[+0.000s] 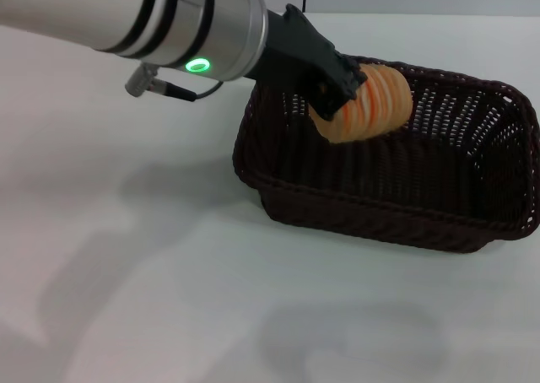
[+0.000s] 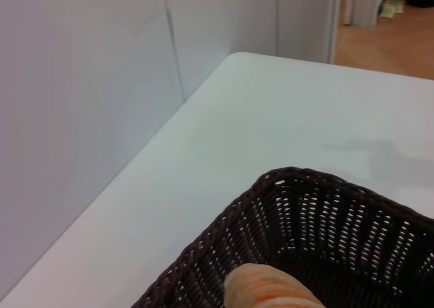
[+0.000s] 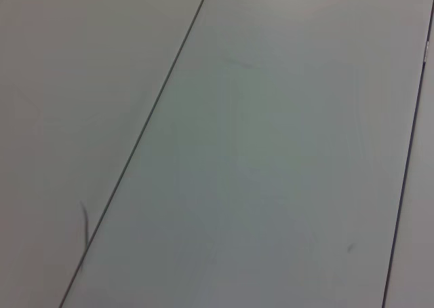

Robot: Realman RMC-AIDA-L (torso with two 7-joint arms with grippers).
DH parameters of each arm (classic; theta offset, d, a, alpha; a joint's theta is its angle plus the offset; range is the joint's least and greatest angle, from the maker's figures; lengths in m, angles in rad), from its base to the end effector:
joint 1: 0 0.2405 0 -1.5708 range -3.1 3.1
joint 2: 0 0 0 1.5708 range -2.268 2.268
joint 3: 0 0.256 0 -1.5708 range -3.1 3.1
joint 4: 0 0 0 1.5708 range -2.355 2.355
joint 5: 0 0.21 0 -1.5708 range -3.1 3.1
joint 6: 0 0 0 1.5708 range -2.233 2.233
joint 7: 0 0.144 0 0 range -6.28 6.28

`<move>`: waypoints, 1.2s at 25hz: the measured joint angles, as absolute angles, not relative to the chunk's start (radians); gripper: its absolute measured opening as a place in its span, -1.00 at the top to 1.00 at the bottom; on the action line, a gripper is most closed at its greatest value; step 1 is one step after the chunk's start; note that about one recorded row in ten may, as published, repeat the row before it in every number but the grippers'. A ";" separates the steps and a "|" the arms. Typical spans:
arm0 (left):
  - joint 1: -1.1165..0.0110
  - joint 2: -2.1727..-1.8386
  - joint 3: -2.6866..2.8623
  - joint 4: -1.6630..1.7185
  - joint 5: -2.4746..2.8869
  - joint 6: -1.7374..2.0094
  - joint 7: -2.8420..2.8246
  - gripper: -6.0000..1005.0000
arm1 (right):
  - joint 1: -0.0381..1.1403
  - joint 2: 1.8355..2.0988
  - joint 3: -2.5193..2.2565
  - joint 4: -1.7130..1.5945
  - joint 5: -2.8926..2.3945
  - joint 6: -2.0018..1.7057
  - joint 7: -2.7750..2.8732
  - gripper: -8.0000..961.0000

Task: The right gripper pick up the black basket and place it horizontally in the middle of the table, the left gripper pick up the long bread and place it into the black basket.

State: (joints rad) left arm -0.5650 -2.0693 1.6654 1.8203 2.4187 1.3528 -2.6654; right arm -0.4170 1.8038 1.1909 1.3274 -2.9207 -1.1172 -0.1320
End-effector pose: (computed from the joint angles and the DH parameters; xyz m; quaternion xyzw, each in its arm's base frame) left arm -0.0405 0.3214 -0.0051 -0.9707 -0.1143 -0.0059 0.2111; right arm 0.2751 0.1898 0.1135 -0.6632 -0.0043 0.3012 0.6852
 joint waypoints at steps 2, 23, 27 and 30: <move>-0.561 -2.069 1.681 1.819 2.418 1.340 -2.665 0.85 | -0.414 1.804 1.192 1.325 -2.921 -1.114 -0.132 0.01; -0.359 -2.064 1.695 1.968 2.387 1.129 -2.637 -0.31 | -0.431 1.879 1.285 1.323 -2.920 -1.054 -0.060 0.01; -0.181 -2.063 1.694 2.045 2.383 0.981 -2.576 -0.58 | -0.429 1.880 1.309 1.323 -2.919 -1.044 0.026 0.01; -0.076 -2.062 1.685 2.058 2.346 0.891 -2.537 -0.62 | -0.426 1.898 1.314 1.336 -2.919 -1.010 -0.001 0.01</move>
